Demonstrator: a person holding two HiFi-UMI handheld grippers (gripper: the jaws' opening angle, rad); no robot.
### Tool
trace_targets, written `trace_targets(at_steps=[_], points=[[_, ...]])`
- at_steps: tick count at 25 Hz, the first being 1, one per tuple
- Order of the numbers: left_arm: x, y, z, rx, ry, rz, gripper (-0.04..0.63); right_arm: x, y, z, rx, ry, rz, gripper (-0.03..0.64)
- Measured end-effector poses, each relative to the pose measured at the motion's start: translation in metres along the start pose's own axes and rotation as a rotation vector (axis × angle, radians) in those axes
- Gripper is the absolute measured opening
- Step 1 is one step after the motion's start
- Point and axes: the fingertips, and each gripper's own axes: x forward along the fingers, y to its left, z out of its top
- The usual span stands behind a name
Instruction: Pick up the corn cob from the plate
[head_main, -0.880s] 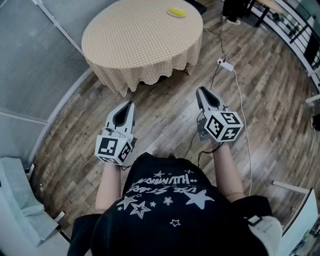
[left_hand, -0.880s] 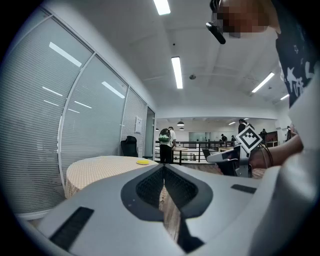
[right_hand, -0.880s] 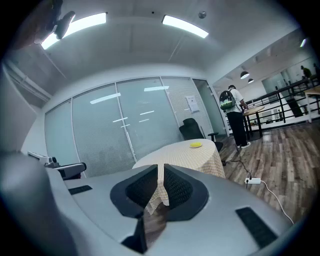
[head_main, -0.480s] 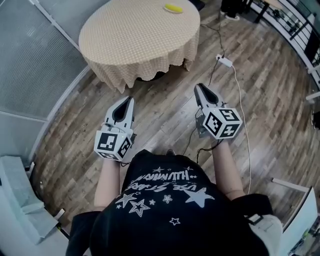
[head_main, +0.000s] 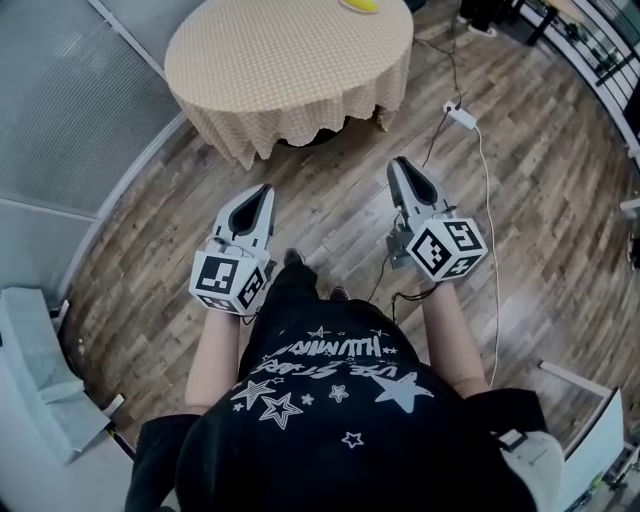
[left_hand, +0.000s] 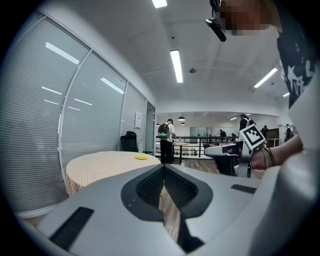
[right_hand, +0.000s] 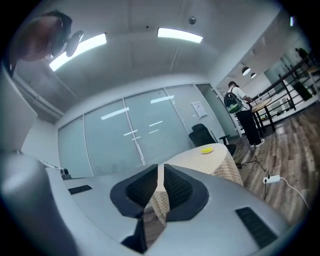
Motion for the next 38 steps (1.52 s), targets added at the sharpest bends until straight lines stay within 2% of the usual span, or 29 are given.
trace_targets(at_steps=[2,8,14,20,25,33,38], points=[[0.005,-0.001,-0.001,0.004,0.005,-0.006,0.008,0.000,-0.006,-0.001,0.022,-0.014,-0.005,0.054],[0.028,0.007,-0.002,-0.010,0.006,-0.031,0.008,0.010,-0.028,-0.010,-0.013,0.026,-0.073,0.054],[0.082,0.031,-0.014,-0.035,0.016,-0.088,0.008,0.031,-0.061,-0.003,-0.039,0.020,-0.160,0.054],[0.160,0.066,-0.009,-0.054,0.002,-0.152,0.008,0.072,-0.109,0.020,-0.056,0.016,-0.263,0.054],[0.210,0.107,-0.002,-0.082,0.003,-0.183,0.008,0.122,-0.130,0.040,-0.066,0.022,-0.315,0.054],[0.275,0.170,-0.002,-0.112,0.017,-0.197,0.008,0.192,-0.158,0.055,-0.083,0.040,-0.361,0.054],[0.305,0.192,-0.003,-0.096,0.019,-0.225,0.008,0.211,-0.184,0.069,-0.059,-0.007,-0.435,0.054]])
